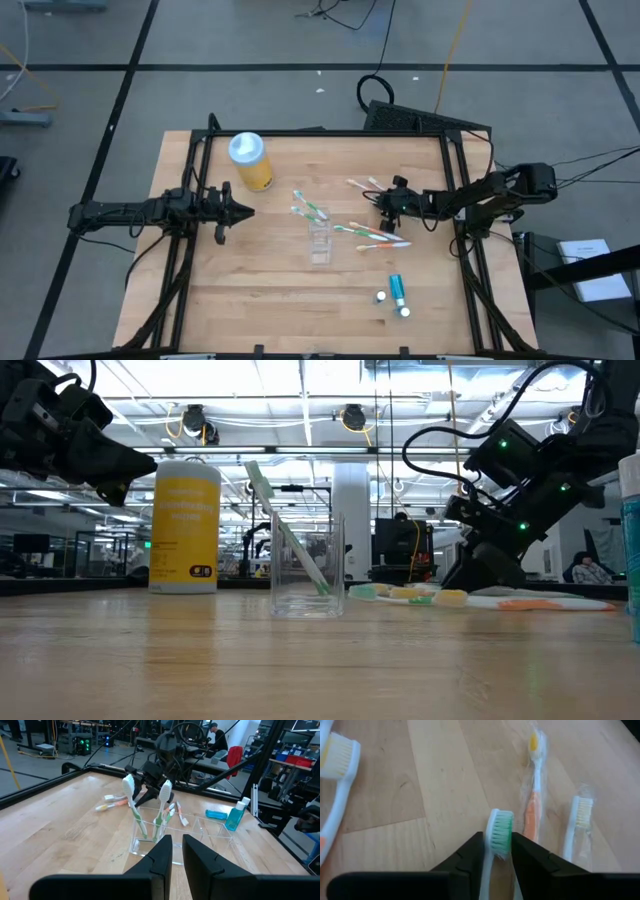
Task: Pick & Place toothbrushing station
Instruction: Put the green toothbrush into the transparent organizer
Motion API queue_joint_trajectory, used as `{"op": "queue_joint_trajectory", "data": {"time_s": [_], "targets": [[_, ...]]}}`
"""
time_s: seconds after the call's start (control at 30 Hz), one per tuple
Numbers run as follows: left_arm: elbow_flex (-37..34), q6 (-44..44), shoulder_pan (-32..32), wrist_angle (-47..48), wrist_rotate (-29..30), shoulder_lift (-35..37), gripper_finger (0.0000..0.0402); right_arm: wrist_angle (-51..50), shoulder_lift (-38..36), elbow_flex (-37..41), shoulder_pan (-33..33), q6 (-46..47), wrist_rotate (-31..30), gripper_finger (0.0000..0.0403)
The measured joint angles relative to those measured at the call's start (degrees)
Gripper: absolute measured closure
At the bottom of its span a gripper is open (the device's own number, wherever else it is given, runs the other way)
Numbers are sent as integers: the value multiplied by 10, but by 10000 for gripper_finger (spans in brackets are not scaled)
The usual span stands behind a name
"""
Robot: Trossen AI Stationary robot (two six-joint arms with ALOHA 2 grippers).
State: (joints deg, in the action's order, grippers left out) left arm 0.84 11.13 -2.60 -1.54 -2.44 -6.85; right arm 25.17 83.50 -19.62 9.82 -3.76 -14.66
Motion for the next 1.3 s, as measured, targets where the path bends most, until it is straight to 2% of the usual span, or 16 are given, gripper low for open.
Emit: {"op": "queue_joint_trajectory", "data": {"time_s": [0.53,1.07,1.3], "targets": [[0,0,0,0,0,0,353,2,1,0,2,-3,2,365],[0,0,0,0,0,0,353,70,-3,1,2,-4,2,371],[0,0,0,0,0,0,353,104,-30,0,-2,17,48,375]]}}
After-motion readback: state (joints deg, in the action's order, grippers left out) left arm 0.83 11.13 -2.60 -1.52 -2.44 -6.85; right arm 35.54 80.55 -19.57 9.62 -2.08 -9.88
